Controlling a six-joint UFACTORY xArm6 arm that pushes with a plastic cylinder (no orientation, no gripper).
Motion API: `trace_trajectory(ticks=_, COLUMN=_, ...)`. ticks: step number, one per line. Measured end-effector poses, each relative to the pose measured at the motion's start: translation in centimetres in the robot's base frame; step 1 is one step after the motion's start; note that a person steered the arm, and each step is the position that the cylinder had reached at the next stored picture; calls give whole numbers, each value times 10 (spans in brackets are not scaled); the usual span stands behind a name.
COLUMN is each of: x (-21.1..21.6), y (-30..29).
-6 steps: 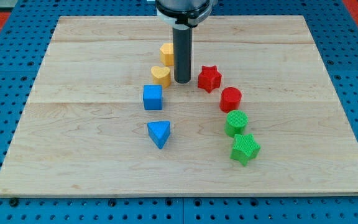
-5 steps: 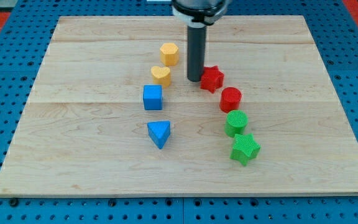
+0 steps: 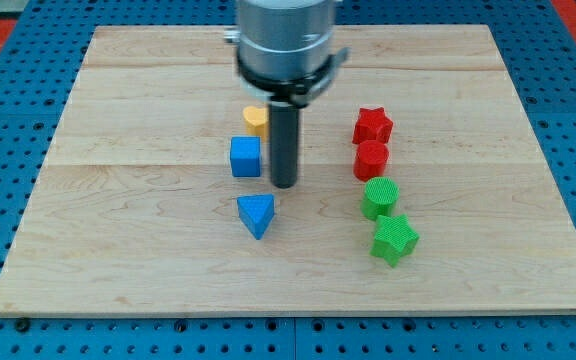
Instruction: Move the triangle towards the bottom center
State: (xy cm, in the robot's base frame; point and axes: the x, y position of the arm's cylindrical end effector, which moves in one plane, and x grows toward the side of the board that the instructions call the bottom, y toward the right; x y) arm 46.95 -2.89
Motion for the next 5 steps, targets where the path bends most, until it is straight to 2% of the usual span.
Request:
trace_trajectory(ticks=2, x=35, y=-18)
trace_trajectory(ticks=3, x=47, y=0)
trace_trajectory(ticks=4, x=36, y=-8)
trace_trajectory(ticks=5, x=38, y=-52)
